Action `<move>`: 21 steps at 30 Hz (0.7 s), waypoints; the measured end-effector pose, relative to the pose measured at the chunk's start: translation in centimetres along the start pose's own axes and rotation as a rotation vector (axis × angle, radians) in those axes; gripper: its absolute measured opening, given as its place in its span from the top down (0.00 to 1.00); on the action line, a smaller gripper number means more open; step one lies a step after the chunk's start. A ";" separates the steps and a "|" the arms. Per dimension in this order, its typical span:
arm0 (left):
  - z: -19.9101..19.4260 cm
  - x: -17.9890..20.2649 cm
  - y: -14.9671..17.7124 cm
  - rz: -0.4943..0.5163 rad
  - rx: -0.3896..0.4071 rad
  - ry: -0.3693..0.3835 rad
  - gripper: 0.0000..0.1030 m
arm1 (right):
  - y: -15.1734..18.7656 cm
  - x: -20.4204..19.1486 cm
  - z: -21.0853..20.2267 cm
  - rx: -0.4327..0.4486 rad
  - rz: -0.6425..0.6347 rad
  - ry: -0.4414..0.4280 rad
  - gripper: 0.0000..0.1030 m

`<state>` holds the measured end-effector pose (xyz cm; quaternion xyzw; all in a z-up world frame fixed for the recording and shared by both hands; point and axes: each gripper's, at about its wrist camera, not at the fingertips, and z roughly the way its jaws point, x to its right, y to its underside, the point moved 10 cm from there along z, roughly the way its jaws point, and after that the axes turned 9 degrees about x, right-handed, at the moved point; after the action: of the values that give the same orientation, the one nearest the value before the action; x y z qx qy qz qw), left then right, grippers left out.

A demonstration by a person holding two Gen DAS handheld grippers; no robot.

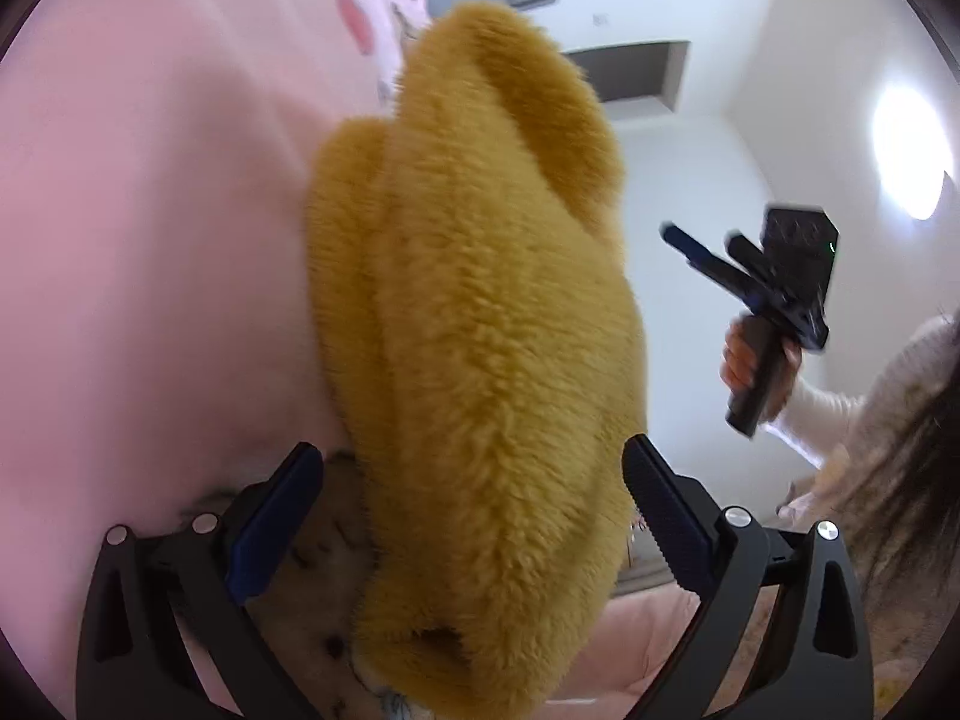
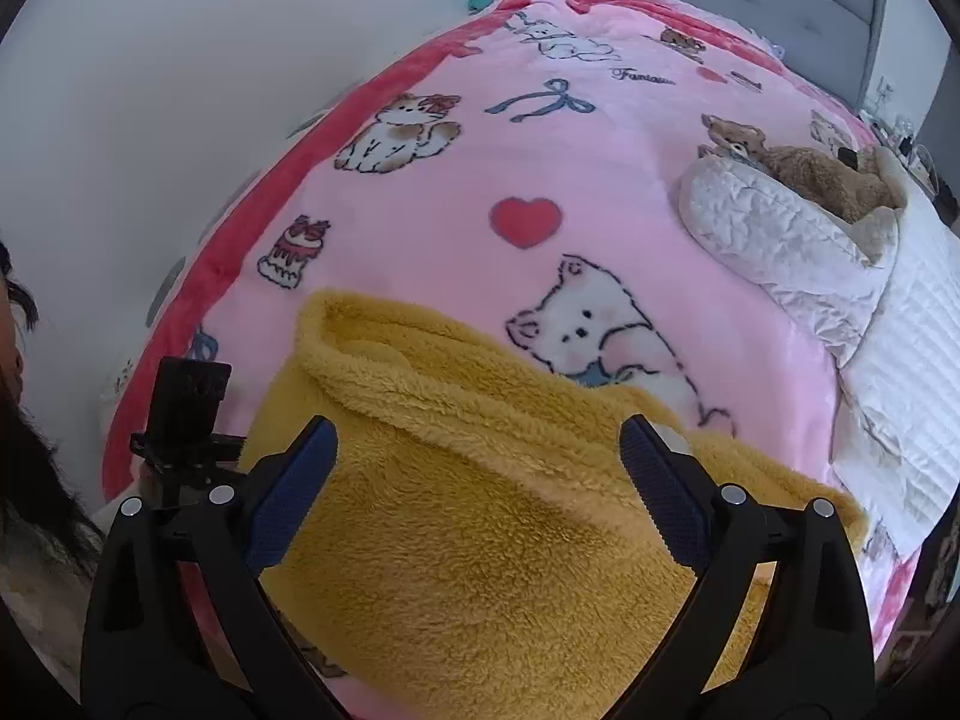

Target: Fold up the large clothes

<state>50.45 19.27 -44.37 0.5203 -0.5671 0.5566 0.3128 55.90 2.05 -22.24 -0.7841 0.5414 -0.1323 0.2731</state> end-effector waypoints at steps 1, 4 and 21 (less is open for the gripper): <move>0.2 -0.1 0.3 0.002 -0.005 0.005 0.05 | -0.1 -0.1 0.3 -0.007 -0.004 -0.004 0.12; 1.0 0.0 0.7 0.027 -0.035 0.017 0.05 | 0.0 -0.4 0.9 -0.024 -0.033 0.007 0.12; 4.3 -0.6 -0.5 -0.092 -0.030 -0.014 0.05 | 0.2 3.0 -1.5 0.017 0.106 0.011 0.12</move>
<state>52.09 15.40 -45.56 0.5451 -0.5530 0.5293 0.3417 56.18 -1.20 -21.39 -0.7512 0.5826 -0.1265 0.2834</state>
